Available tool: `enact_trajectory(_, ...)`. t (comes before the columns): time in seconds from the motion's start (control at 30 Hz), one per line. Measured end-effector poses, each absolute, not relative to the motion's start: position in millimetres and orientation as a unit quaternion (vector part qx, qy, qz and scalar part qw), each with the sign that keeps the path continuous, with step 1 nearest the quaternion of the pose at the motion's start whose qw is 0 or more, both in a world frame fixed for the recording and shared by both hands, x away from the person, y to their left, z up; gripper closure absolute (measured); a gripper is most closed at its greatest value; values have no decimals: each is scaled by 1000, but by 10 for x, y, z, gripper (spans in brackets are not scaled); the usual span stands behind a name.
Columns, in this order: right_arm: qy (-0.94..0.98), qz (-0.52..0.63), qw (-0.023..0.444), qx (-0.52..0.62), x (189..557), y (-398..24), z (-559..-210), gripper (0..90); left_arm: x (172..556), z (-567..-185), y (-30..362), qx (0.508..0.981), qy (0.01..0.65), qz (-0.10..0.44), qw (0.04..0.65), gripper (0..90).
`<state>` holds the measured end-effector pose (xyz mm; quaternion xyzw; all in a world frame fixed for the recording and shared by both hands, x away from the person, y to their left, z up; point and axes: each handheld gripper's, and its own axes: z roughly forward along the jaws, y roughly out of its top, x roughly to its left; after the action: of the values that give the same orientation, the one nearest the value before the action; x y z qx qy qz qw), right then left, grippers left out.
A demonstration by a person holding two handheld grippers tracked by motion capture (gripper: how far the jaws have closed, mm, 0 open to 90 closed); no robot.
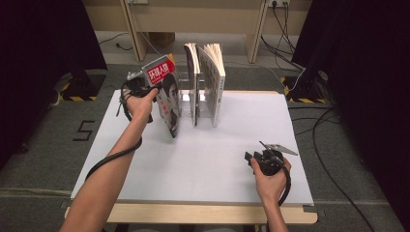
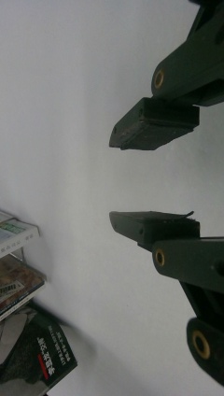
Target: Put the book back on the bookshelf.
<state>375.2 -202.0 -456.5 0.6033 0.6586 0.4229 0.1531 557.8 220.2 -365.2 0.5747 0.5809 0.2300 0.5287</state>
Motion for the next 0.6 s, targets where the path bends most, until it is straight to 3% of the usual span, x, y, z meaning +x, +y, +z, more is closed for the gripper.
enact_trajectory(0.17, 657, 420, 148, 608, 3758, -2035, -4591, 579, 5620, -3588, 2179, 584, 591, 199, 520, 849)
enact_trajectory(0.27, 658, 421, 151, 606, 3760, -2048, -4595, 579, 5567, -3526, 2109, 603, 564, 210, 523, 859)
enact_trajectory(0.47, 657, 421, 152, 607, 3752, -2046, -4578, 579, 5409, -3326, 1965, 627, 481, 294, 538, 862)
enact_trajectory(0.6, 656, 421, 151, 608, 3751, -2033, -4583, 579, 5430, -3268, 1988, 605, 451, 344, 558, 862)
